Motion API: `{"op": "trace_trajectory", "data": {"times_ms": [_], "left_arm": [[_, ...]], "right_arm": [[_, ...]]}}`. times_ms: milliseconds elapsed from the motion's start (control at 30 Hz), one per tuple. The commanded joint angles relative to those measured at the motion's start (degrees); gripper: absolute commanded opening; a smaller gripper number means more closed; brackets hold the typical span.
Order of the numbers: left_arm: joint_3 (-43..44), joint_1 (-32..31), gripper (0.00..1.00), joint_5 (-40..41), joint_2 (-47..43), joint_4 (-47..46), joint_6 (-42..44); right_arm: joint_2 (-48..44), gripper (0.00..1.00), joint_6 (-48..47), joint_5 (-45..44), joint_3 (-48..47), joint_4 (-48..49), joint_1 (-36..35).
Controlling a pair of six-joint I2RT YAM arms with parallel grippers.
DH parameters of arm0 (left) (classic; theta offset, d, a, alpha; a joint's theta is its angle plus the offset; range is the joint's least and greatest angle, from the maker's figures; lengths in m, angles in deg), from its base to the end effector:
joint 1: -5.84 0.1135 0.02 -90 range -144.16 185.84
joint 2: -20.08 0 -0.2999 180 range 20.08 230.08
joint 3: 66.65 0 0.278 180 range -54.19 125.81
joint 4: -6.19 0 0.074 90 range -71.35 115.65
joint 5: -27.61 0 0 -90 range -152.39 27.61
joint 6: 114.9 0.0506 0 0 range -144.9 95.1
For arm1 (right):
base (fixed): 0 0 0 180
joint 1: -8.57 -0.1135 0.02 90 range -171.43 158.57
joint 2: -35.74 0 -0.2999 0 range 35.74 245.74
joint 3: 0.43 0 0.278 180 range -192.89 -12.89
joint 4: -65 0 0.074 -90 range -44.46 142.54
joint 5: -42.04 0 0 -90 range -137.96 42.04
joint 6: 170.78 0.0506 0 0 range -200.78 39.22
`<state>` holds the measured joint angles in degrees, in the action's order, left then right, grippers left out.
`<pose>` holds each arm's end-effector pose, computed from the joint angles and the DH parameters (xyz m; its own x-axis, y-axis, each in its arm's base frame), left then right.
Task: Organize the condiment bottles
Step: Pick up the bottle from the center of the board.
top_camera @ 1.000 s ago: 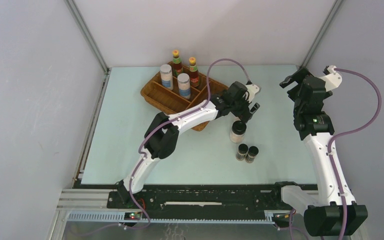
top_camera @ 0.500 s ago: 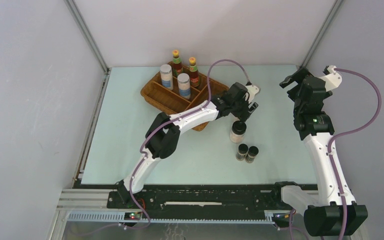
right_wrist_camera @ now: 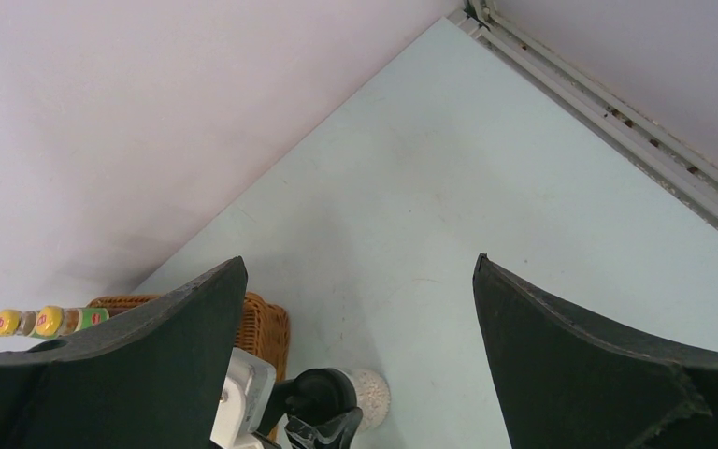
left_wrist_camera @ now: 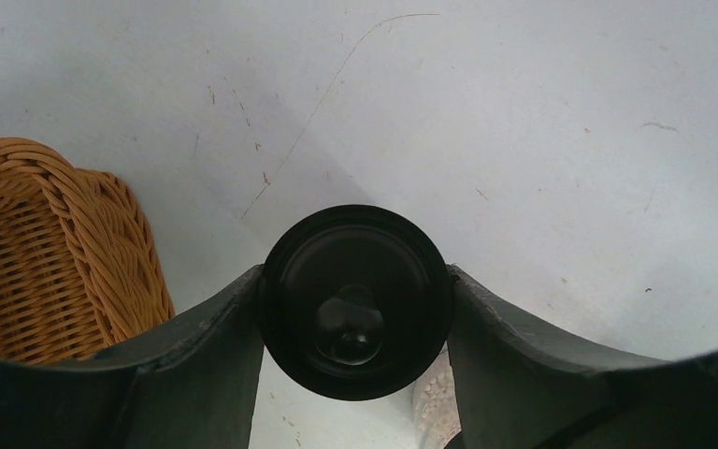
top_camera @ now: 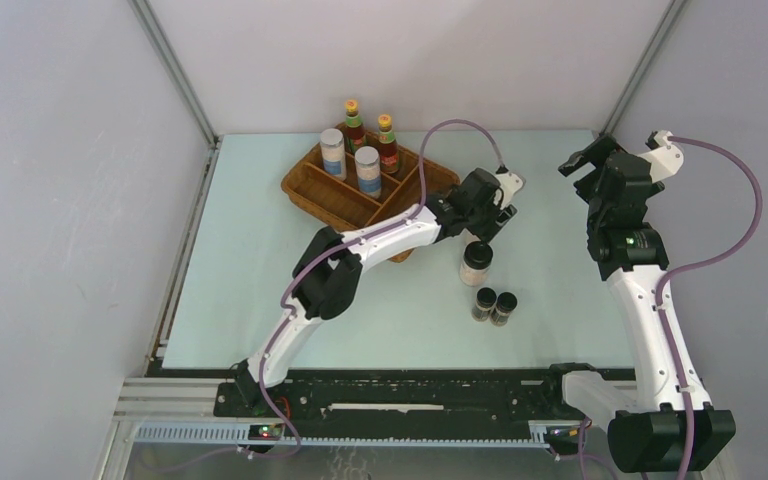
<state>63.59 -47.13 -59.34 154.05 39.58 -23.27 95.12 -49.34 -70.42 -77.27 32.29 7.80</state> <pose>0.3665 -0.4813 0.2361 -0.3413 0.4997 -0.7961 0.7817 0.6213 0.0548 0.2492 -0.0160 0.4232 -0.0386 0.4816 -0.8756 0.4410 0.7945 0.4175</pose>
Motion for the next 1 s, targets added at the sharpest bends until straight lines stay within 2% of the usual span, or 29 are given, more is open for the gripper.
{"op": "trace_trajectory", "data": {"times_ms": [0,167,200,967], "left_arm": [[3.2,-1.1,0.41,2.9,-0.3,-2.9,3.0],[2.1,-1.5,0.03,4.2,-1.1,-3.6,3.4],[2.0,-1.6,0.01,4.4,-1.3,-3.6,3.4],[0.1,-1.9,0.0,5.9,-8.1,-5.5,4.7]], "right_arm": [[-1.2,1.0,0.7,-0.6,-0.1,1.9,0.3],[-1.3,1.0,0.7,-0.6,-0.1,1.9,0.3],[-1.4,1.0,0.6,-0.6,-0.1,2.0,0.3],[-2.2,1.0,0.5,-2.1,-0.1,0.1,-0.1]]}}
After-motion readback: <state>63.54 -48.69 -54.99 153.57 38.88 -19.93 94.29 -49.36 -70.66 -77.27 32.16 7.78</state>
